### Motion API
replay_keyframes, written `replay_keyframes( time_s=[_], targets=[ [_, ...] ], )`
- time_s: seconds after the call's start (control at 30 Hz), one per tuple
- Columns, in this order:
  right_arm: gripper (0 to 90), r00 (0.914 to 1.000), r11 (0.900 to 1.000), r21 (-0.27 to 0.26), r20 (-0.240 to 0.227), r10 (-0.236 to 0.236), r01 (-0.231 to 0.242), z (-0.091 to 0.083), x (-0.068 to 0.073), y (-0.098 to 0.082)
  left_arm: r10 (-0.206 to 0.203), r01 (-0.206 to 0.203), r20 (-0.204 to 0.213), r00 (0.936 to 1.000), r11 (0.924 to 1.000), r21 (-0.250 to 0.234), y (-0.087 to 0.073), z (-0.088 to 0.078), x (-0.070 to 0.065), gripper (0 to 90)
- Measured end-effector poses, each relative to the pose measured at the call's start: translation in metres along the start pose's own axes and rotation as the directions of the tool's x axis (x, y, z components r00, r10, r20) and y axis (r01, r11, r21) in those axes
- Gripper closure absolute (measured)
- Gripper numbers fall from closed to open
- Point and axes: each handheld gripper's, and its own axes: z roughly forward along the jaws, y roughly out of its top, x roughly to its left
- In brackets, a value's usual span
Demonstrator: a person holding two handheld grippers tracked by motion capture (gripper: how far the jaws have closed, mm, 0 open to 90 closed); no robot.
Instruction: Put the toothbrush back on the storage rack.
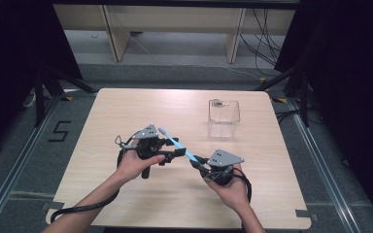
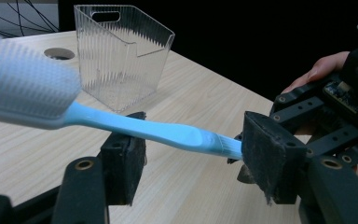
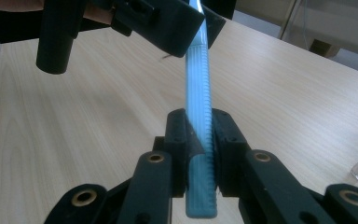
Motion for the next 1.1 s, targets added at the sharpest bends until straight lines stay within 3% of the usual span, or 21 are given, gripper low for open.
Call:
replay_keyframes(
  time_s=[0.17, 0.23, 0.5, 0.7, 0.77, 0.8, 0.83, 0.93, 1.0, 1.1],
  targets=[
    [78.7, 1.0, 1.0, 0.016, -0.007, 0.003, -0.002, 0.0, 0.001, 0.0, -0.012, 0.012, 0.012, 0.9999, 0.9999, -0.012, 0.002, 0.0, -0.001, 44.7],
    [78.7, 0.9999, 1.0, 0.014, -0.002, -0.014, 0.014, 0.001, 0.0, 0.001, -0.009, 0.009, 0.011, 0.9999, 0.9998, -0.016, 0.002, 0.0, -0.001, 49.0],
    [78.2, 0.9999, 1.0, 0.026, -0.011, 0.006, -0.006, 0.005, 0.004, -0.001, 0.005, -0.003, 0.026, 0.9996, 0.999, -0.045, 0.005, -0.002, -0.003, 63.6],
    [77.0, 0.9997, 0.999, 0.04, -0.023, -0.007, 0.008, 0.011, 0.007, -0.001, 0.041, -0.037, 0.063, 0.9971, 0.9971, -0.066, 0.008, -0.002, -0.01, 73.2],
    [74.2, 0.9997, 0.999, 0.049, -0.023, 0.002, -0.001, 0.012, 0.008, -0.001, 0.051, -0.046, 0.082, 0.9953, 0.9967, -0.067, 0.009, -0.002, -0.012, 78.3],
    [71.9, 0.9994, 0.998, 0.06, -0.027, -0.02, 0.021, 0.013, 0.008, 0.0, 0.05, -0.044, 0.094, 0.9943, 0.9968, -0.068, 0.009, -0.002, -0.014, 78.3],
    [66.9, 0.9997, 0.998, 0.059, -0.024, -0.001, 0.002, 0.016, 0.009, -0.001, 0.061, -0.054, 0.106, 0.9925, 0.9964, -0.065, 0.009, -0.002, -0.016, 81.2],
    [61.6, 0.9996, 0.997, 0.071, -0.026, -0.006, 0.008, 0.017, 0.009, 0.0, 0.084, -0.077, 0.103, 0.9911, 0.995, -0.062, 0.01, -0.002, -0.018, 82.3],
    [53.1, 0.9994, 0.996, 0.081, -0.02, 0.028, -0.026, 0.017, 0.01, -0.001, 0.087, -0.08, 0.104, 0.9908, 0.9947, -0.065, 0.011, -0.003, -0.019, 82.5],
    [48.6, 1.0, 0.997, 0.071, -0.003, 0.009, -0.009, 0.017, 0.009, -0.002, 0.103, -0.097, 0.077, 0.9917, 0.9926, -0.072, 0.014, -0.006, -0.019, 82.7]
  ],
)
